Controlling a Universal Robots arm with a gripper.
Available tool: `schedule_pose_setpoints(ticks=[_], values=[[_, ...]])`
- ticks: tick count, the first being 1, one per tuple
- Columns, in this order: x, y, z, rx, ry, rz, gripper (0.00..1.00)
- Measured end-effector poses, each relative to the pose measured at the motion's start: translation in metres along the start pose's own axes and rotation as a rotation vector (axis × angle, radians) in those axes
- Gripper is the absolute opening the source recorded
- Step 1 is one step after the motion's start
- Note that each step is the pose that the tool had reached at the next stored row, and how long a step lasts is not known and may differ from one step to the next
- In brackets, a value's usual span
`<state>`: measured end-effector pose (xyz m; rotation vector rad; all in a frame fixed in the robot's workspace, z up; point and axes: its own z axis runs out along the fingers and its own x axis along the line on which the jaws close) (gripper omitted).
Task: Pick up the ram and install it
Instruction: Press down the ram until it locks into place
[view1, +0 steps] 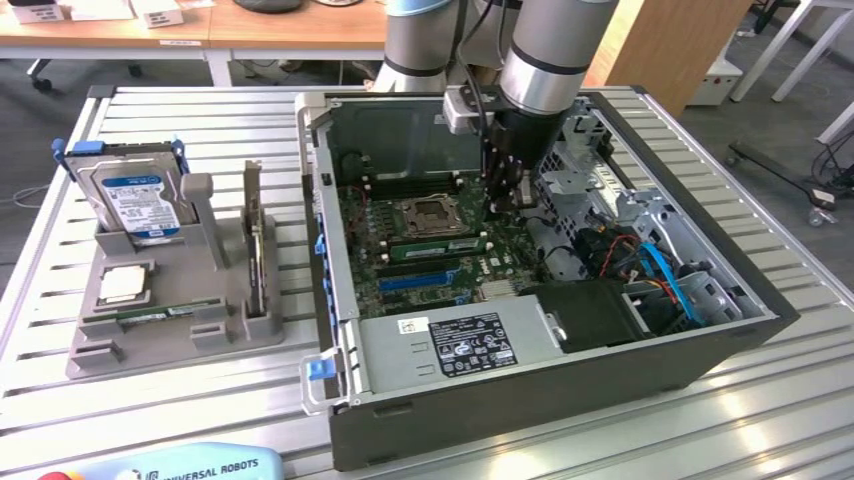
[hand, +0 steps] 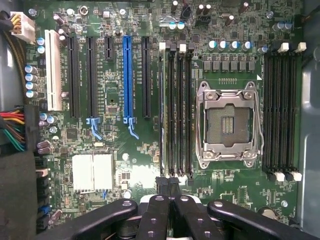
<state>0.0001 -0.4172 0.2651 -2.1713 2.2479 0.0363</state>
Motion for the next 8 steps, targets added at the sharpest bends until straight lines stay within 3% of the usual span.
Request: schedule_pose_setpoints(ticks=[8], values=[[0.0002,0.0,0.0076,0.0001,0.0,0.007,0.1]])
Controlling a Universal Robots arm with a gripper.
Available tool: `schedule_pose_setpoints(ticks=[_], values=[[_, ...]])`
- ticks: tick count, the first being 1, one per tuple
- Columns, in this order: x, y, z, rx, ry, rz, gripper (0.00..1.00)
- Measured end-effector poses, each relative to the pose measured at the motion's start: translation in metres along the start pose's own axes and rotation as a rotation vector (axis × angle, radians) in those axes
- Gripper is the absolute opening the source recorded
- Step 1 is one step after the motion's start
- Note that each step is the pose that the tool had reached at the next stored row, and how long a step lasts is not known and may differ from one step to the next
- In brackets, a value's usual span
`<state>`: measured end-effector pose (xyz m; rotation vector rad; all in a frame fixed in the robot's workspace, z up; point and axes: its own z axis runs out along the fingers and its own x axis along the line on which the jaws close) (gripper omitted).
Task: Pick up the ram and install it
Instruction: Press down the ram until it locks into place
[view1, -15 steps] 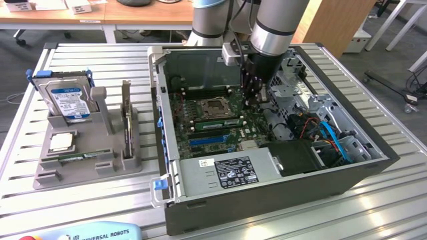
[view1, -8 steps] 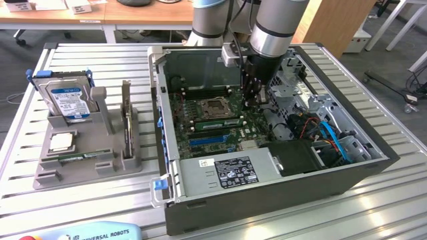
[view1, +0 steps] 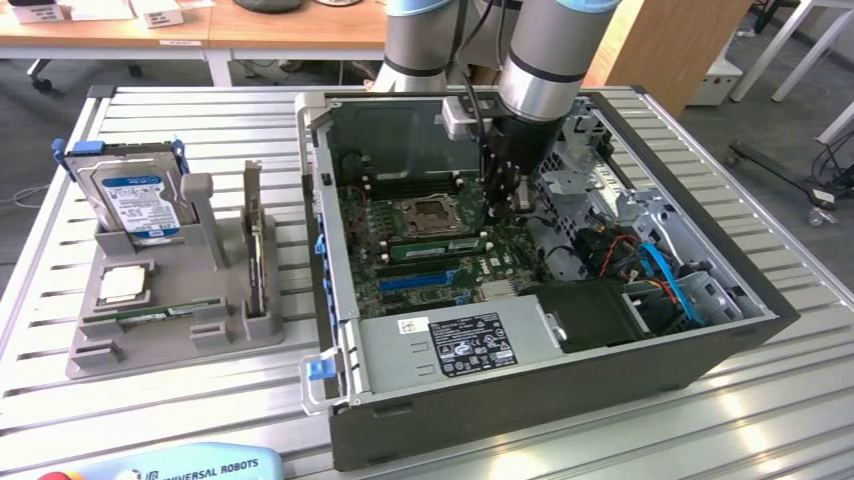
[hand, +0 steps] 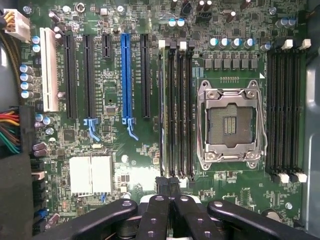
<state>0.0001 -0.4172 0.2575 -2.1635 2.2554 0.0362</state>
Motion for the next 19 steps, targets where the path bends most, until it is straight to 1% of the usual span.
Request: schedule_pose_setpoints(ticks=[14,19], values=[[0.0,-0.0001,0.0113,0.0004,-0.0002,0.013,0.1],[0.0,-0.0001,0.0119,0.0004,0.0001,0.014,0.1]])
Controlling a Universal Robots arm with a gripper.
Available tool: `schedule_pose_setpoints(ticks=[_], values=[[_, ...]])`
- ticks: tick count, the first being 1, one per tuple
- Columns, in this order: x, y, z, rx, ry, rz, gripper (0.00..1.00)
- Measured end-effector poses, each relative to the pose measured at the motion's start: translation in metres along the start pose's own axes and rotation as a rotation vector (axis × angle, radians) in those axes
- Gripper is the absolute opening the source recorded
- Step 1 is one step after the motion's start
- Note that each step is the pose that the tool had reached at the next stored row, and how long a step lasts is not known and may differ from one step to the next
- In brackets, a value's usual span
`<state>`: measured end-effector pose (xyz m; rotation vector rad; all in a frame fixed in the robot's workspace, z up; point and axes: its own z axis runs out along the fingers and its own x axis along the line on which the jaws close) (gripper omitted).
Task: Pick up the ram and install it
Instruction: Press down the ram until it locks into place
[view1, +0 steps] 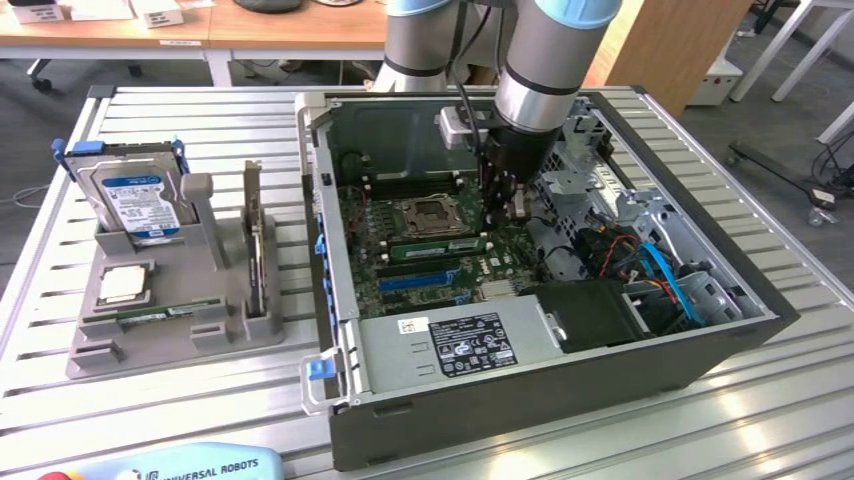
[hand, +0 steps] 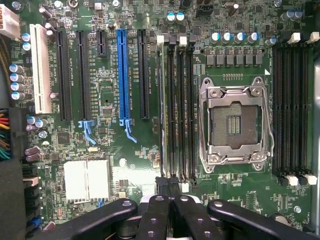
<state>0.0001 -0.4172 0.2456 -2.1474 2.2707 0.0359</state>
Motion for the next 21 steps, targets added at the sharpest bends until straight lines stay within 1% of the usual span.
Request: schedule_pose_setpoints(ticks=[7,10,16,21], values=[[-0.0031,0.0002,0.0022,0.0,-0.0001,0.0,0.1],[-0.0031,0.0002,0.0024,0.0,-0.0001,0.0,0.1],[-0.0029,0.0001,0.0079,0.0001,-0.0003,0.0,0.1],[-0.0029,0.0001,0.0082,0.0,-0.0002,0.0,0.1]])
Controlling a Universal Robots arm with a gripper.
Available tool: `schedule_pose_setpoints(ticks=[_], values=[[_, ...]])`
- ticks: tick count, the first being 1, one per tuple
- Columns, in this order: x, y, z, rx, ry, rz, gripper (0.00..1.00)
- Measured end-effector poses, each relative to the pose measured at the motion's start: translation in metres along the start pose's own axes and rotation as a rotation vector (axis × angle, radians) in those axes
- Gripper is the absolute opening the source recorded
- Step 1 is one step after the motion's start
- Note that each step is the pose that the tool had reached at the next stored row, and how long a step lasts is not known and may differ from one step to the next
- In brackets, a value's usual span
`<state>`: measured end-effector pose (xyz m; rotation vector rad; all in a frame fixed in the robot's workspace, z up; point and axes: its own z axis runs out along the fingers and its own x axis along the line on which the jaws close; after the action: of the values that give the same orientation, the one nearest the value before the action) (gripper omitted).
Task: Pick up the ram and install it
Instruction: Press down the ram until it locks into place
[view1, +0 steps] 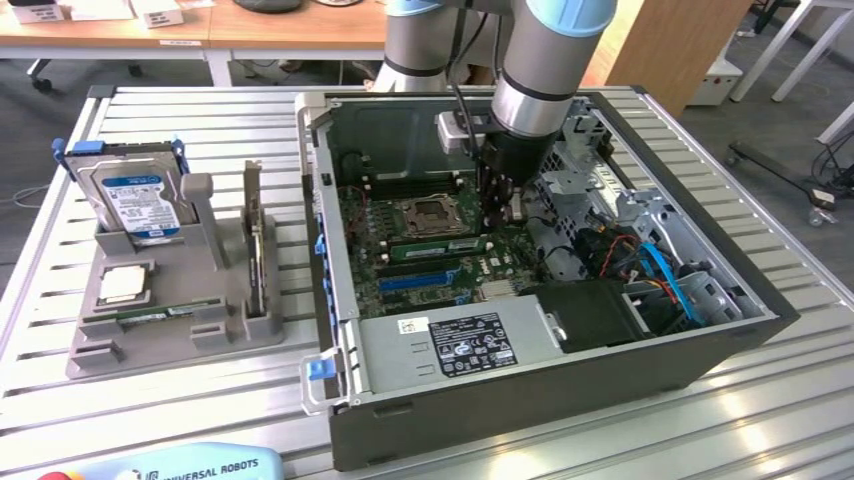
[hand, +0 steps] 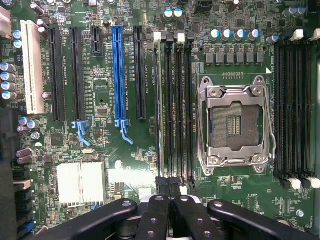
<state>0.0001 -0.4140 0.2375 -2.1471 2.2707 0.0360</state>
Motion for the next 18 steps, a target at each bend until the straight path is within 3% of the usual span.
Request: schedule_pose_setpoints(ticks=[18], values=[[0.0002,-0.0002,0.0056,0.0,0.0002,0.0,0.1]])
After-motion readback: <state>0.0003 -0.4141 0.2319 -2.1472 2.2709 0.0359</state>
